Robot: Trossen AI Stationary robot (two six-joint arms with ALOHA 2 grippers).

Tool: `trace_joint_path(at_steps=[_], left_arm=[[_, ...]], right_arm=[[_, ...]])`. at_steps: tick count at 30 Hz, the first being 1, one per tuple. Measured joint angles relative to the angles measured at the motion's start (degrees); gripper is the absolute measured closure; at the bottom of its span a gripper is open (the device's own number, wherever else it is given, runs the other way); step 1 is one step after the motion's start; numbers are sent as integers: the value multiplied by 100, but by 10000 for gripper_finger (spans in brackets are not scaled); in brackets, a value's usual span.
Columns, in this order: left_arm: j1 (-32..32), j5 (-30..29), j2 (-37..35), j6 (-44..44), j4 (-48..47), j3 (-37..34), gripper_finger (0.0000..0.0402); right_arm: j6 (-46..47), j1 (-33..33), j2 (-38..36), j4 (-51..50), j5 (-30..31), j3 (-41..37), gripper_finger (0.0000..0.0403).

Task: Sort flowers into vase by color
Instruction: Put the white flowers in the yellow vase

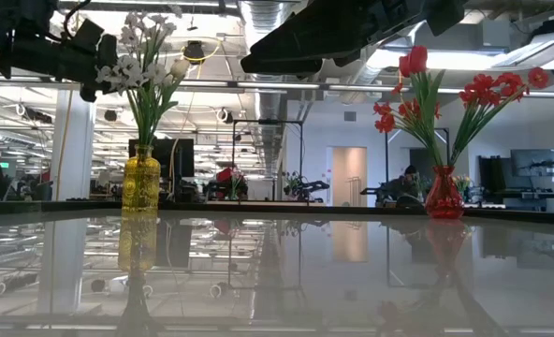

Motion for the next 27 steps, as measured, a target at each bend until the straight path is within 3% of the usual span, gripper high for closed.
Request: trace_joint_path(at_steps=[3,9,21,27], left_arm=[[0,13,0,106,-166,0,390],[0,-2,0,163,-553,2,398],[0,34,0,333,-826,2,398],[0,-68,2,251,-676,2,367]], right_arm=[[0,0,0,0,-1,0,214],[0,0,0,2,-1,0,214],[0,0,0,7,-1,0,214],[2,0,0,7,-1,0,214]])
